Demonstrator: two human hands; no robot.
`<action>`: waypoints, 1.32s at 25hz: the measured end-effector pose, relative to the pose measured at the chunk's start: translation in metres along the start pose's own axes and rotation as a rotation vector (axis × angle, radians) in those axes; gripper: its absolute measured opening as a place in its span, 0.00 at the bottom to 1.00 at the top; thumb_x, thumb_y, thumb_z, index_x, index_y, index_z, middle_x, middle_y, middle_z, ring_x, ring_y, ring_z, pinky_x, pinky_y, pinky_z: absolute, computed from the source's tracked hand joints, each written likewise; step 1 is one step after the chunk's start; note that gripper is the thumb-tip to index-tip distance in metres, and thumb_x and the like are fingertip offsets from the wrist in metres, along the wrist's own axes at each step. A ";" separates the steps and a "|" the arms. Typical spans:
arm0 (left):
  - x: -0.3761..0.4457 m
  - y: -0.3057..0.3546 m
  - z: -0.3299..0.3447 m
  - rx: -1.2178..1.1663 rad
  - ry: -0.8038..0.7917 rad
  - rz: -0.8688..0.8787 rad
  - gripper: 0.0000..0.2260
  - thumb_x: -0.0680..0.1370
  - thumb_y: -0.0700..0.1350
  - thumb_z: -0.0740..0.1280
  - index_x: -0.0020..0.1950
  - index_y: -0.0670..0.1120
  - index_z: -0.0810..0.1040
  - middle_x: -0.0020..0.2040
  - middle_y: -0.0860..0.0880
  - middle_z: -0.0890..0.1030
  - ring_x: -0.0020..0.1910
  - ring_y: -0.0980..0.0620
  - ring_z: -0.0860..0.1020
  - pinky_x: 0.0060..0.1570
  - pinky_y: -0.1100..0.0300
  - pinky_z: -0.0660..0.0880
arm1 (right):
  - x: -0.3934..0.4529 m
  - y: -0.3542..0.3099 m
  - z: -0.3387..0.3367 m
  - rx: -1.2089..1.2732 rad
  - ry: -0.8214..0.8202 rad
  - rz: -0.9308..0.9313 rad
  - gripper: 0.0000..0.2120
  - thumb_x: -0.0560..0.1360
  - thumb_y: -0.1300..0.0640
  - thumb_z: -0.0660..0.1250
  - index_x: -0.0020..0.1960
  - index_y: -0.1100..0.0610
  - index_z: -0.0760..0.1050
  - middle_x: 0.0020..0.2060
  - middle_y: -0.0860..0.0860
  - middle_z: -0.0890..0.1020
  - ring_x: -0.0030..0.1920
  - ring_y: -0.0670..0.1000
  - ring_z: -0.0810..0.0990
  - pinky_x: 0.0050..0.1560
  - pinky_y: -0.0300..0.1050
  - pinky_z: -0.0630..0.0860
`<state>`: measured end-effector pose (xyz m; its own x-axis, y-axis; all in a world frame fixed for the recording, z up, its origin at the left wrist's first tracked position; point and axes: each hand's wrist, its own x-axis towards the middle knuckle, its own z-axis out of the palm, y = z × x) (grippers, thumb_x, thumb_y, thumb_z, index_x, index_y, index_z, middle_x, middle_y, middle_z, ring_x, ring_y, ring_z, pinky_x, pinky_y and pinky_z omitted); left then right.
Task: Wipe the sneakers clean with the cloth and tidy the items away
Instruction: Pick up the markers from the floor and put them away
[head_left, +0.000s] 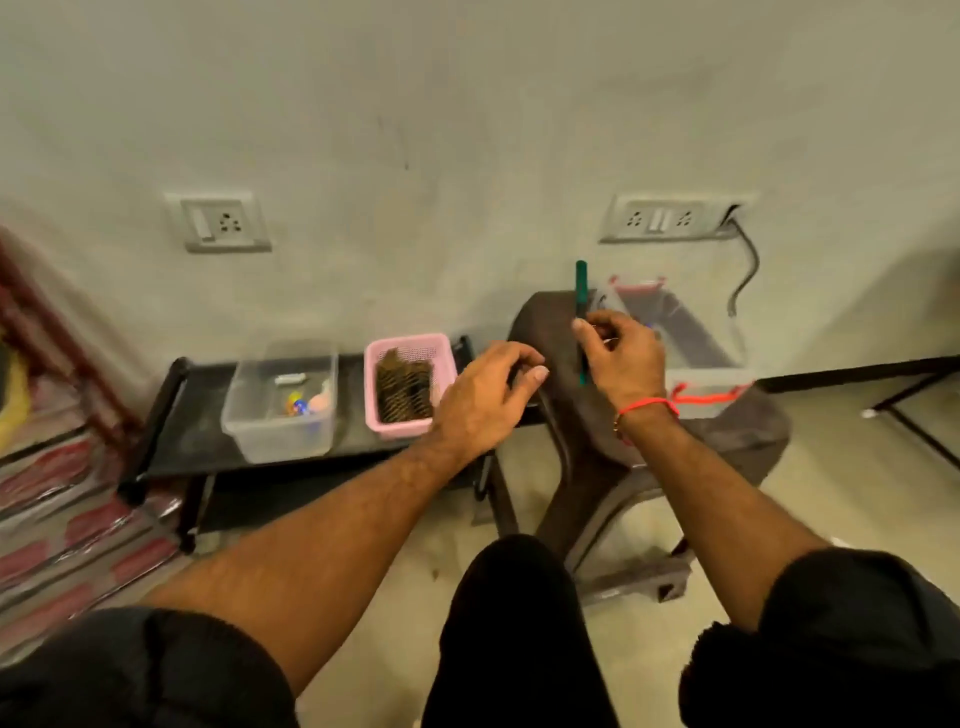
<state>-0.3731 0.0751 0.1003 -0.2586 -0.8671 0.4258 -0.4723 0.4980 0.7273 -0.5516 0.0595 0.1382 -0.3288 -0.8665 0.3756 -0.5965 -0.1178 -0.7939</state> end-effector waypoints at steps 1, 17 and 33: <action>0.017 0.011 0.012 0.020 -0.012 0.015 0.12 0.82 0.54 0.64 0.62 0.51 0.78 0.58 0.53 0.79 0.51 0.56 0.77 0.56 0.51 0.77 | 0.018 0.006 -0.023 -0.038 0.036 0.014 0.10 0.76 0.53 0.71 0.53 0.59 0.83 0.40 0.51 0.84 0.41 0.49 0.82 0.51 0.45 0.78; 0.091 0.069 0.138 -0.064 -0.091 -0.369 0.34 0.82 0.57 0.64 0.83 0.52 0.52 0.79 0.47 0.67 0.73 0.45 0.72 0.73 0.48 0.69 | 0.136 0.098 -0.070 -0.656 -0.626 0.531 0.14 0.77 0.47 0.69 0.44 0.58 0.76 0.43 0.55 0.82 0.46 0.56 0.82 0.54 0.52 0.78; 0.091 0.071 0.134 -0.132 -0.180 -0.442 0.32 0.83 0.56 0.61 0.83 0.56 0.49 0.69 0.44 0.78 0.62 0.46 0.81 0.63 0.47 0.78 | 0.138 0.111 -0.044 -0.563 -0.716 0.358 0.21 0.76 0.56 0.70 0.68 0.55 0.73 0.59 0.57 0.80 0.55 0.57 0.81 0.57 0.53 0.79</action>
<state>-0.5428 0.0301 0.1184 -0.2045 -0.9784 -0.0296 -0.4615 0.0697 0.8844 -0.6950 -0.0520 0.1230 -0.1477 -0.9173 -0.3698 -0.8713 0.2976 -0.3901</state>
